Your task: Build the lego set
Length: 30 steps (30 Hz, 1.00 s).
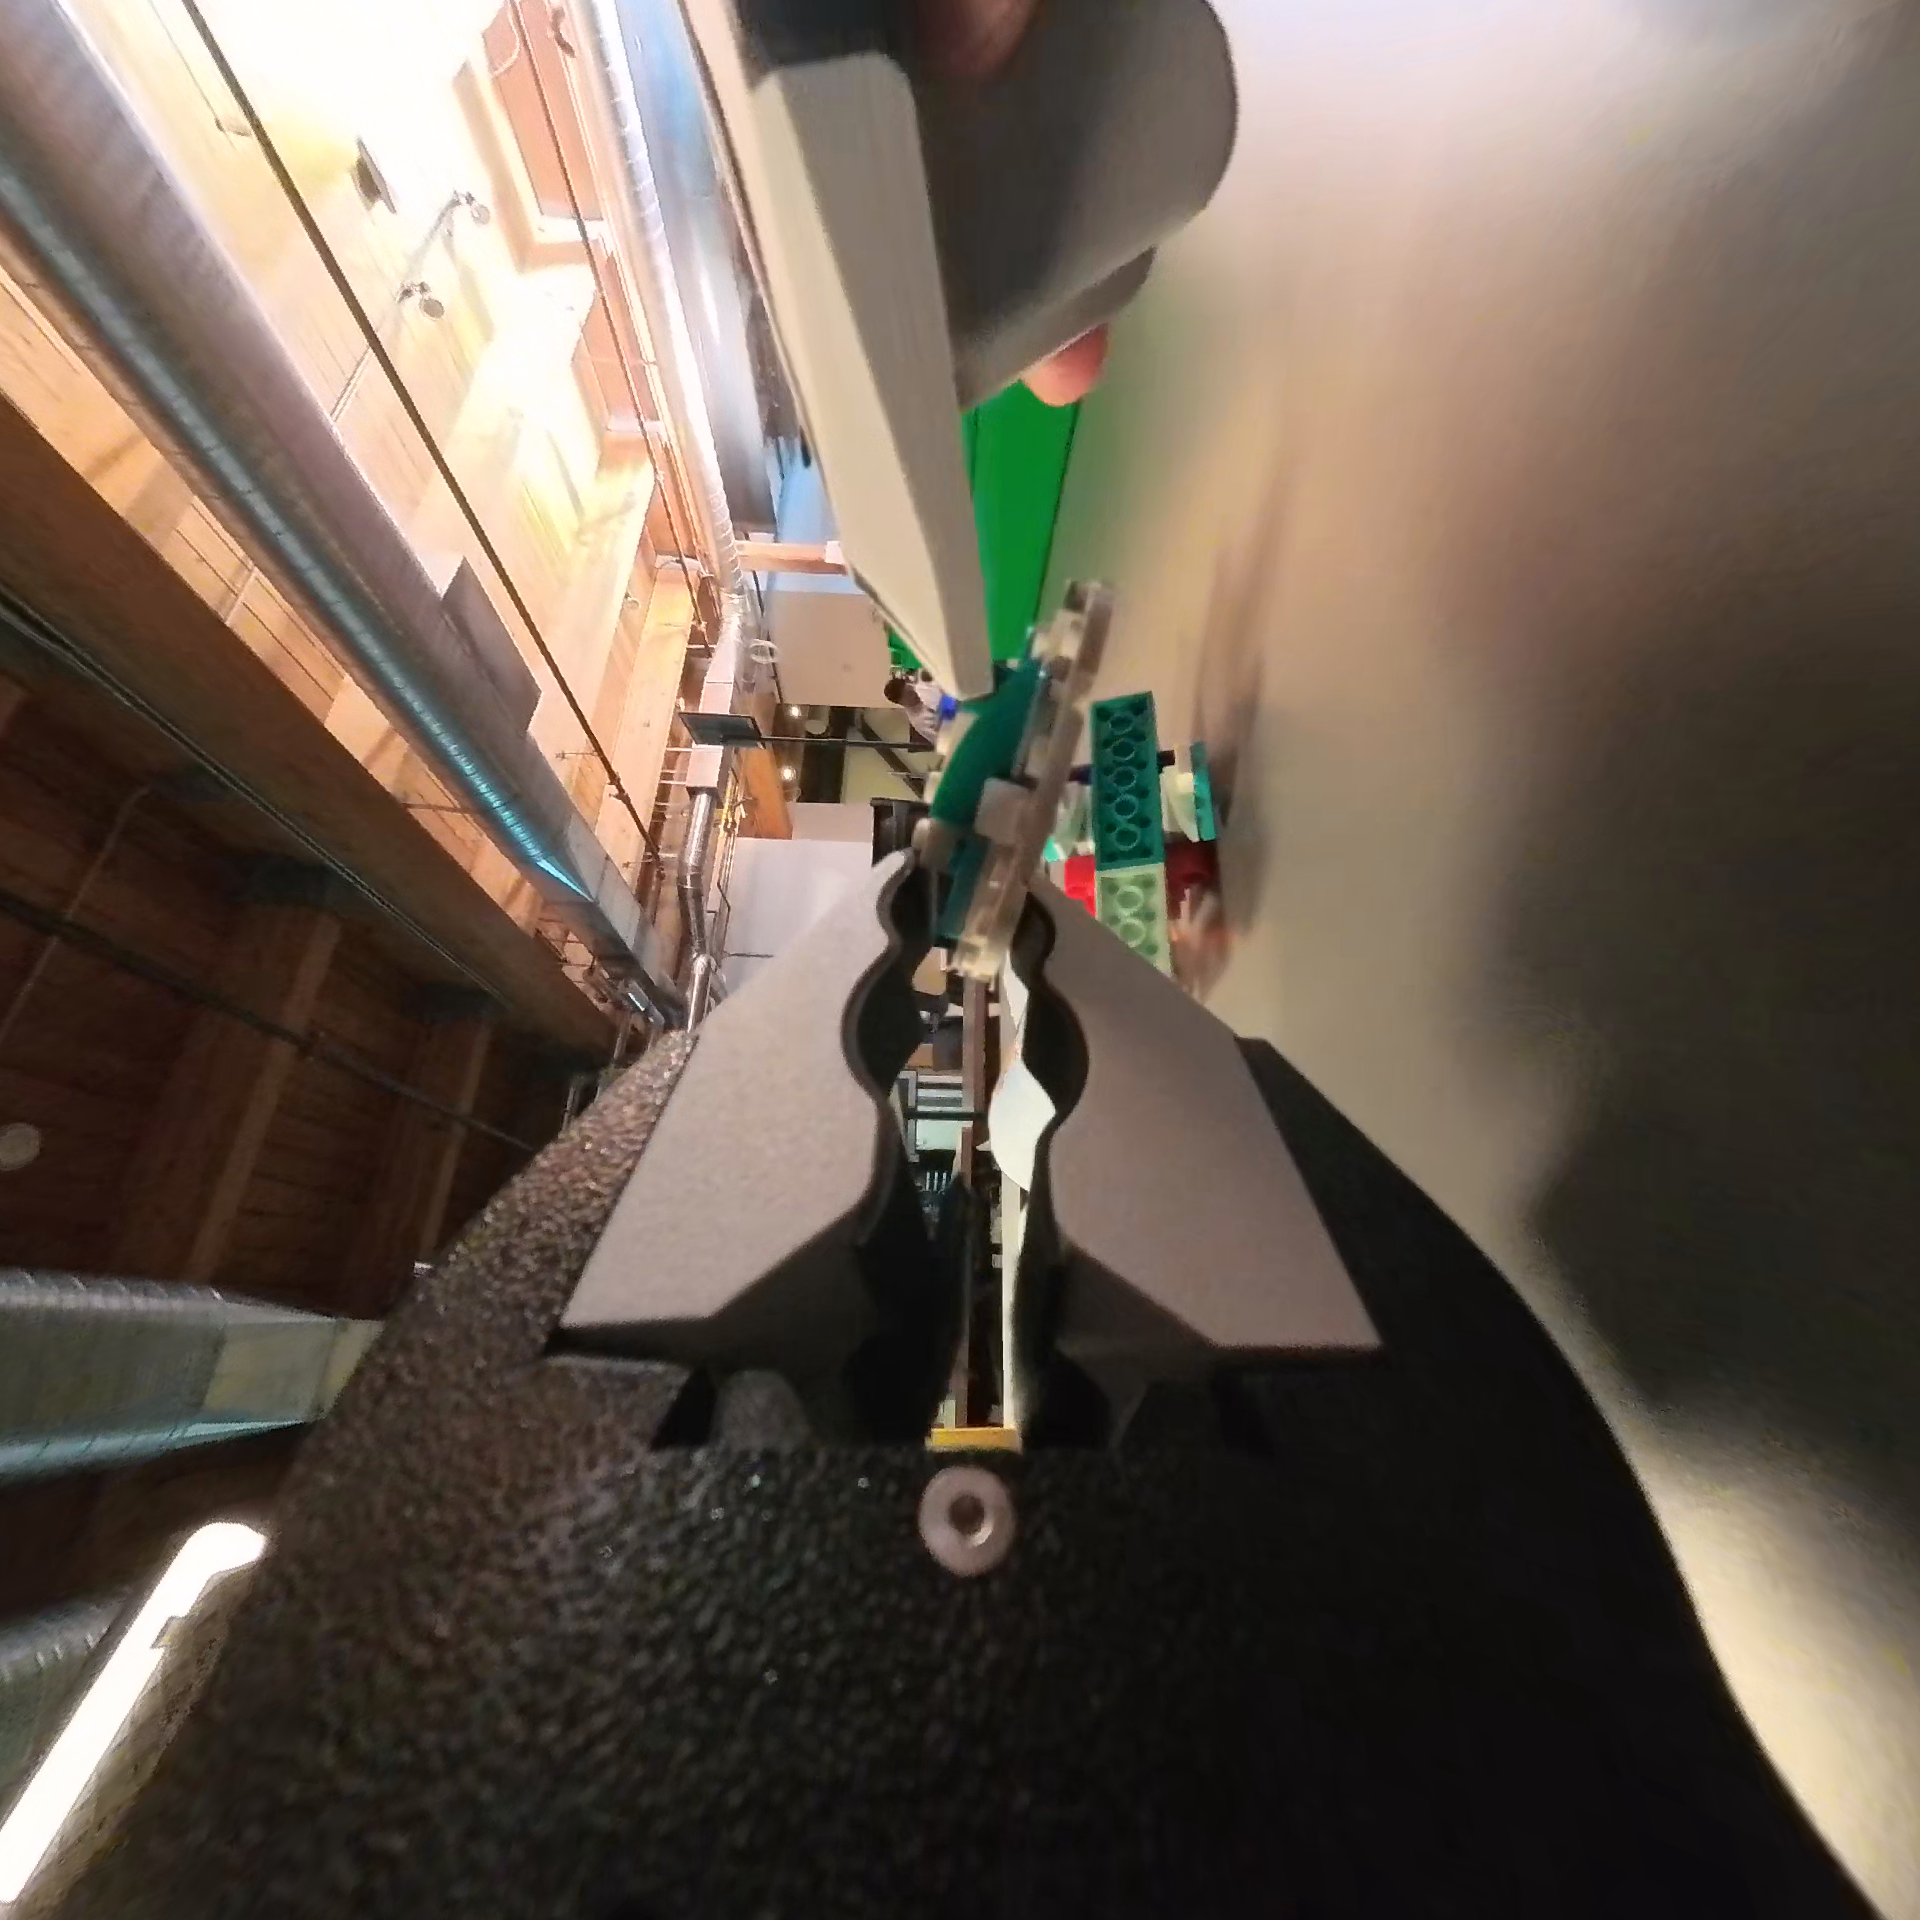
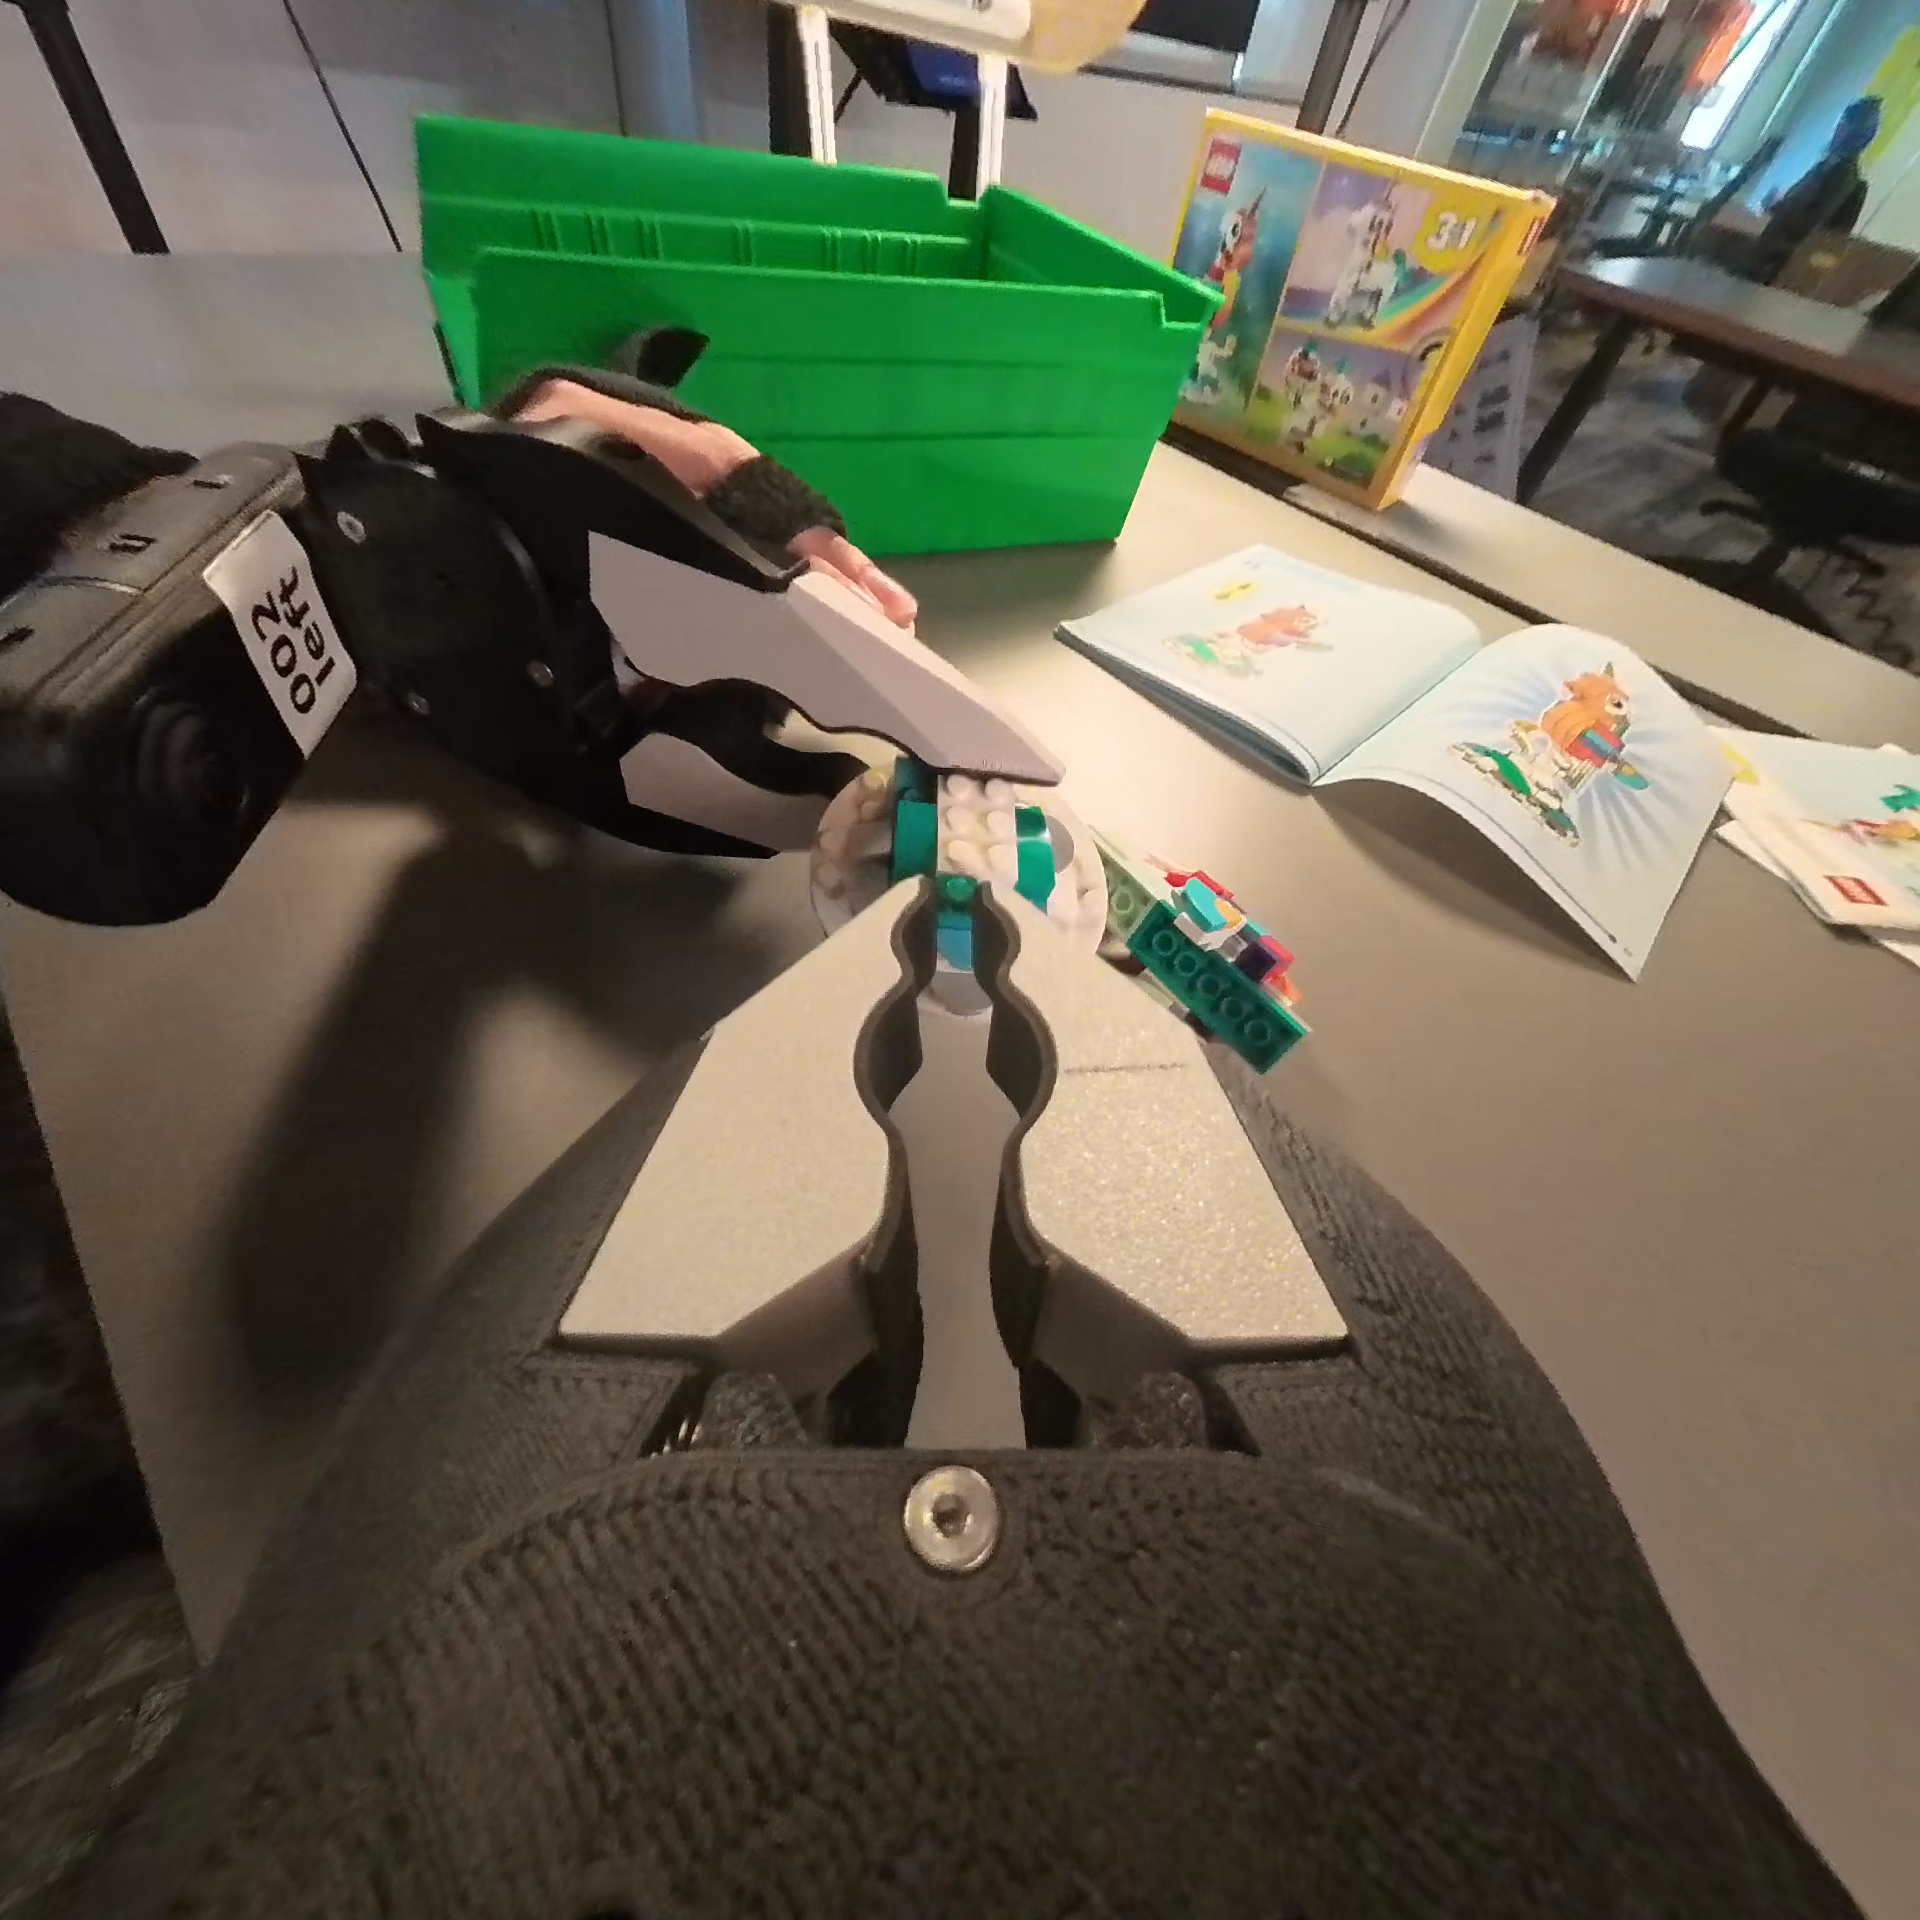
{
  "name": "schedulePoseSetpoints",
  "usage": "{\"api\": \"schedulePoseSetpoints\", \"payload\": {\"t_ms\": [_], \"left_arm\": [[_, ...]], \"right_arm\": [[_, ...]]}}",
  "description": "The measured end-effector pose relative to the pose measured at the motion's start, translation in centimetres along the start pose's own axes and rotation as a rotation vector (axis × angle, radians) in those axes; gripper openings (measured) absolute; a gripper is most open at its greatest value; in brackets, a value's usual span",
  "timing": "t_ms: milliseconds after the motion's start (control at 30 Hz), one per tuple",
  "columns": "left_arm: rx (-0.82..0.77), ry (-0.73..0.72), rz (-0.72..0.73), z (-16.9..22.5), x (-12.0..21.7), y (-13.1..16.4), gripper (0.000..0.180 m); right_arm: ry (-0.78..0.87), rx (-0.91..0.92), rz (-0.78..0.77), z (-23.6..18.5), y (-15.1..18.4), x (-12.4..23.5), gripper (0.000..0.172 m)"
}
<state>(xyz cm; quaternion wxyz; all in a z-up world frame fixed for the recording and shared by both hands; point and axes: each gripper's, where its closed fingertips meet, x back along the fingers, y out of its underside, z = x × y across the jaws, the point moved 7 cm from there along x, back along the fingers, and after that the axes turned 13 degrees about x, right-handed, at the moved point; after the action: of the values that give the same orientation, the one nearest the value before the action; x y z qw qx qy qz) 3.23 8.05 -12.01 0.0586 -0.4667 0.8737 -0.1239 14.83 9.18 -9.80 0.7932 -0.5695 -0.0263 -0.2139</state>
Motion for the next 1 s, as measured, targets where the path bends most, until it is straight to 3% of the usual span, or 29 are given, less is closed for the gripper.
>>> {"api": "schedulePoseSetpoints", "payload": {"t_ms": [33,333,633,733,1000], "left_arm": [[0.001,-0.002,0.000,0.0,0.0,0.0,0.011],[0.005,-0.028,0.013,-0.4,0.1,-0.2,0.011],[-0.063,-0.046,0.017,-0.3,0.2,-0.6,0.010],[-0.082,-0.017,-0.043,0.1,0.0,0.5,0.007],[-0.062,-0.001,-0.028,0.2,-0.1,0.2,0.007]], "right_arm": [[0.005,0.002,0.014,0.0,-0.1,0.1,0.004],[-0.017,-0.036,0.090,0.3,-0.4,0.5,0.004],[-0.282,-0.514,0.169,1.4,0.7,0.5,0.002],[-0.386,-0.660,0.308,1.7,0.3,1.3,0.000],[-0.109,-0.202,-0.014,0.6,0.3,0.1,0.006]]}}
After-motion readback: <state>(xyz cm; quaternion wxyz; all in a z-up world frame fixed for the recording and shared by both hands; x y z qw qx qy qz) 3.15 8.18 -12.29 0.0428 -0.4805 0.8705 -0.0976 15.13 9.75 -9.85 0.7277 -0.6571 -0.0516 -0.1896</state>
